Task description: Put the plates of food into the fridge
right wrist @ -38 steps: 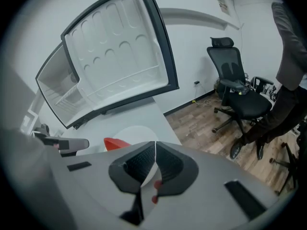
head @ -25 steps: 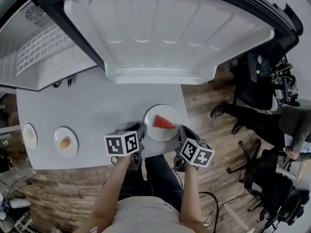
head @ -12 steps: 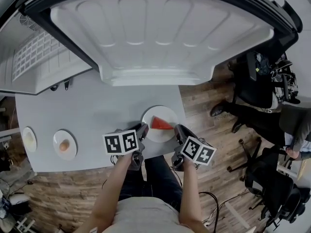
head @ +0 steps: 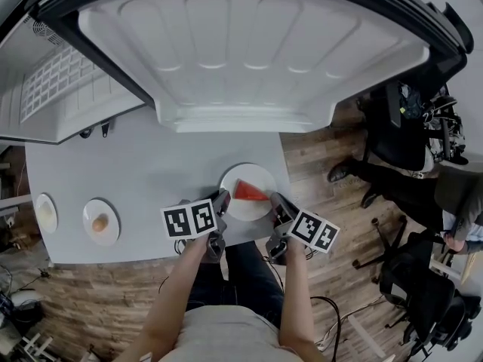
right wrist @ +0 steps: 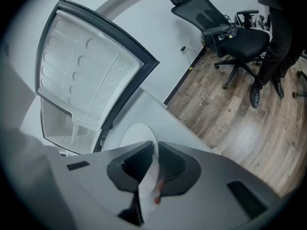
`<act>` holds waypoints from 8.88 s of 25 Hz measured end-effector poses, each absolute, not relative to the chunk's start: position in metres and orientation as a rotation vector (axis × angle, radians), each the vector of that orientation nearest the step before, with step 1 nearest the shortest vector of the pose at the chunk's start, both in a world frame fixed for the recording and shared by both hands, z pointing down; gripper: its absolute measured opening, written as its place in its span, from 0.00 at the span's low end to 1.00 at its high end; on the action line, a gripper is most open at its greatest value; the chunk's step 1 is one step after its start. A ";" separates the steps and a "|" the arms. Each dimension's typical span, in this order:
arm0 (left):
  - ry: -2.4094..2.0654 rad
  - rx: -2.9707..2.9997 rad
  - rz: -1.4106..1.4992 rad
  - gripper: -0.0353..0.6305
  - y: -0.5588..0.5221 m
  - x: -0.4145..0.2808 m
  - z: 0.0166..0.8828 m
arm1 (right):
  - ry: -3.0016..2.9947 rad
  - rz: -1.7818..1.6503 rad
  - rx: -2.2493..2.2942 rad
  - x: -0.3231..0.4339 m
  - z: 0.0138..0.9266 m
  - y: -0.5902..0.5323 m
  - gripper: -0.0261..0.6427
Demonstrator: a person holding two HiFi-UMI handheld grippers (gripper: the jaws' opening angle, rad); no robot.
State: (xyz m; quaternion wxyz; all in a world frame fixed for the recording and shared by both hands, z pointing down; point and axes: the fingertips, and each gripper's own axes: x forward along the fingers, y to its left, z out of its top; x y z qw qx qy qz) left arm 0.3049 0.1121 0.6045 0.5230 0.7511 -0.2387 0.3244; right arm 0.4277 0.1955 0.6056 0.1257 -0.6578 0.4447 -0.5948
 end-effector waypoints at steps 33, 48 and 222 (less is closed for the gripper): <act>-0.893 1.673 0.439 0.12 0.056 0.214 0.548 | 1.891 -1.756 -1.757 0.361 0.549 0.091 0.10; -1.070 1.578 0.225 0.12 0.020 0.108 0.512 | 2.201 -1.737 -1.547 0.259 0.512 0.019 0.10; -1.340 2.330 0.084 0.07 -0.099 -0.084 0.361 | 2.477 -0.941 -1.794 0.057 0.393 -0.078 0.06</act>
